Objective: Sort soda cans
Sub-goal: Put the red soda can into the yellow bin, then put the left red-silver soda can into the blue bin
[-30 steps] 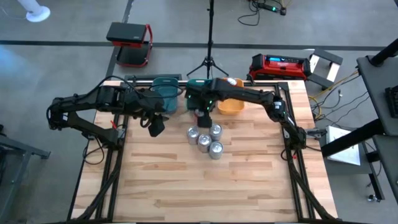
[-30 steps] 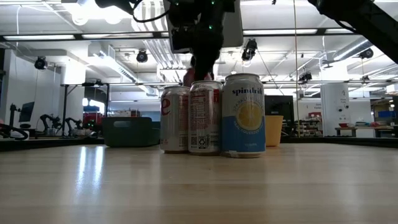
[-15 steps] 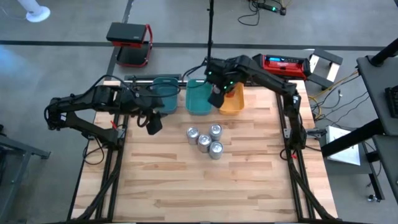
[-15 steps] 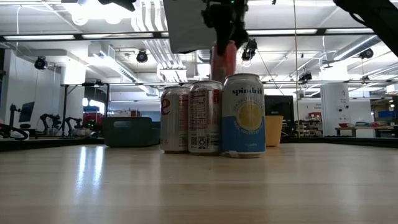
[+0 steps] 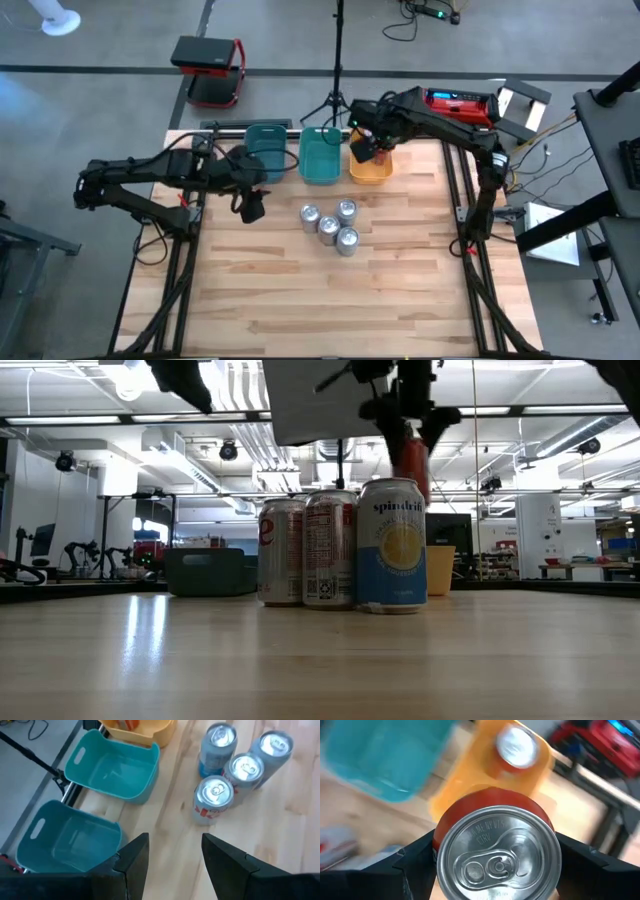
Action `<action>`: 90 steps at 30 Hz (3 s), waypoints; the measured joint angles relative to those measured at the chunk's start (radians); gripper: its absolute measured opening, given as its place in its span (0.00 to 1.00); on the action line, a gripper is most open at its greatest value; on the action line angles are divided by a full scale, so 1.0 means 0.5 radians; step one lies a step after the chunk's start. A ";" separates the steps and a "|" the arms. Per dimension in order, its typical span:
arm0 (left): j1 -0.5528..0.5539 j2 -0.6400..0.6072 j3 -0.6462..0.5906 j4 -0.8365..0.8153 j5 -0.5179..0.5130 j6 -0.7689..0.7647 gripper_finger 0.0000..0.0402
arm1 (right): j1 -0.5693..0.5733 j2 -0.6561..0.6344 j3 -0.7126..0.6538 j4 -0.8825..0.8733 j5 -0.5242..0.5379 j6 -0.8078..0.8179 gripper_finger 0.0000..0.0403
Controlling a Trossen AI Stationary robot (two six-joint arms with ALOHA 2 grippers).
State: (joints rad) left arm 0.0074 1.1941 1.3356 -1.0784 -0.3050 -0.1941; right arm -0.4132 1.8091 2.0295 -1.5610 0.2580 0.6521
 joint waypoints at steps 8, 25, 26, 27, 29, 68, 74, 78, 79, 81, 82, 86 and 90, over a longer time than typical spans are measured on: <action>0.005 -0.014 -0.077 0.277 -0.001 0.248 0.42 | -0.015 -0.114 -0.578 0.524 0.002 0.244 0.75; 0.005 -0.098 -0.059 0.238 0.001 0.198 0.42 | -0.161 0.057 -0.852 0.851 0.012 0.274 0.76; 0.005 -0.100 -0.059 0.237 0.000 0.198 0.42 | -0.173 0.069 -0.852 0.843 0.002 0.272 0.76; 0.005 -0.102 -0.059 0.237 0.001 0.198 0.42 | -0.187 0.079 -0.852 0.838 -0.007 0.271 0.77; 0.005 -0.102 -0.059 0.237 0.001 0.193 0.42 | -0.205 0.096 -0.852 0.834 -0.041 0.240 0.79; 0.001 -0.015 -0.407 0.924 0.641 0.292 0.42 | 0.442 -0.663 -0.852 0.880 0.348 0.189 0.87; 0.025 0.094 -0.486 1.022 0.855 0.334 0.49 | 0.691 -0.680 -0.853 0.860 0.393 0.224 0.86; 0.030 0.230 -0.489 1.027 0.846 0.355 0.61 | 0.762 -0.679 -0.853 0.862 0.475 0.229 0.86; 0.031 0.279 -0.489 1.035 0.846 0.367 0.64 | 0.766 -0.679 -0.853 0.861 0.480 0.229 0.86; 0.042 0.395 -0.481 1.031 0.851 0.403 0.70 | 0.769 -0.677 -0.853 0.861 0.483 0.229 0.87; 0.057 0.448 -0.473 1.026 0.866 0.427 0.73 | 0.775 -0.676 -0.853 0.860 0.487 0.222 0.87; 0.149 0.590 -0.387 1.007 0.974 0.466 0.80 | 0.780 -0.684 -0.853 0.837 0.486 0.192 0.86; 0.188 0.685 -0.291 0.861 0.947 0.468 0.81 | 0.779 -0.693 -0.853 0.810 0.487 0.181 0.85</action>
State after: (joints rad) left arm 0.1013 1.5367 1.1902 -0.6480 0.1686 0.0400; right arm -0.0235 1.4624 1.6028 -1.1558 0.5014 0.7425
